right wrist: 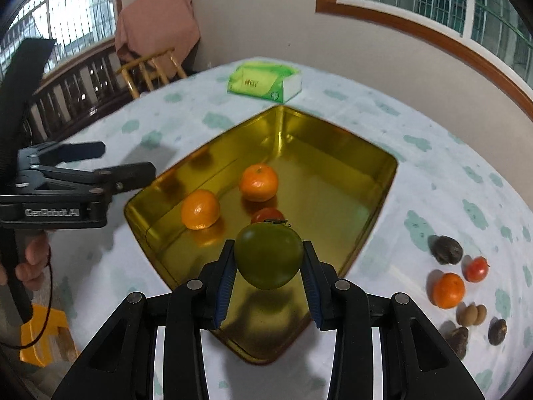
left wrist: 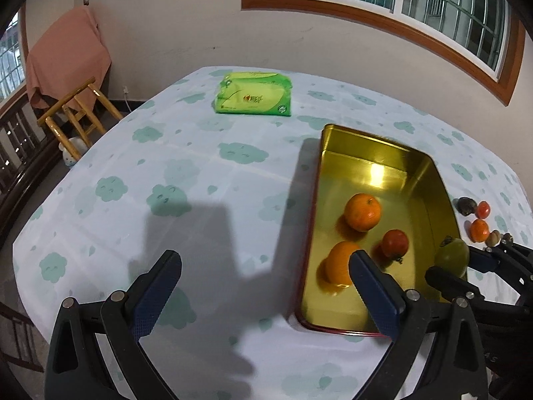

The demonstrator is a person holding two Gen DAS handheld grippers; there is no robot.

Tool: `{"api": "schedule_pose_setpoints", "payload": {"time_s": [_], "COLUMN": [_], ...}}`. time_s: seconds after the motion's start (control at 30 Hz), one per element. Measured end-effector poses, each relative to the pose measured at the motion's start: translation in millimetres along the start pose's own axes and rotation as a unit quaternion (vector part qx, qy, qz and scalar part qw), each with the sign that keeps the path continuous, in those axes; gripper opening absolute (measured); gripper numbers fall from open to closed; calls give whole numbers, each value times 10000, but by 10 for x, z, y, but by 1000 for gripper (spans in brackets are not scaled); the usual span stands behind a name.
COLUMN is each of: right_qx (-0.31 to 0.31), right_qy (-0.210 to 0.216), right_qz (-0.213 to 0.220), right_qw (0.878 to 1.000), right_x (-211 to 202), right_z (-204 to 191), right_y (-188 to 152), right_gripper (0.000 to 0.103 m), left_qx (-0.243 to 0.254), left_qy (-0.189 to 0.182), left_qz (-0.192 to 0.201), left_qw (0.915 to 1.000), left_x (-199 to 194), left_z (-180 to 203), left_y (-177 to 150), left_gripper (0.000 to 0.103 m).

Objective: Organize fruits
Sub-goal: 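Carry the green fruit into the gold tin and open the right gripper, then close the right gripper on a dark wrinkled fruit while the left moves toward the fruits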

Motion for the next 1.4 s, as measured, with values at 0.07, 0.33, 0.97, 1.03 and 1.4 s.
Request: {"api": "schedule_pose_setpoints", "payload": {"time_s": [0.07, 0.33, 0.97, 1.03, 1.4], "right_qx": [-55, -151, 105, 169, 911], "right_qy": [-18, -84, -19, 13, -191], "right_qz": [-107, -399, -234, -112, 752], "right_qw": [9999, 9991, 9997, 9998, 9928], "right_x": [73, 262, 257, 162, -506], "right_z": [-30, -75, -38, -17, 457], "right_y": [-7, -14, 21, 44, -37], "right_gripper": [39, 39, 40, 40, 41], "left_qx": [-11, -60, 76, 87, 348], "left_qy": [35, 64, -39, -46, -270], "left_qz": [-15, -54, -51, -37, 58], "left_qw": [10000, 9999, 10000, 9999, 9990], "left_x": [16, 45, 8, -8, -124], "left_z": [-27, -104, 52, 78, 441], "left_y": [-18, -34, -50, -41, -4], "left_gripper": [100, 100, 100, 100, 100]}}
Point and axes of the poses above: each gripper's, at about its wrist camera, not at the fingertips, and x roughly the way its jaws point, z to its right, y to its top, the point moved 7 cm from there along x, roughly the way its jaws point, and after that the axes turned 2 degrees about z, right-handed, at the moved point
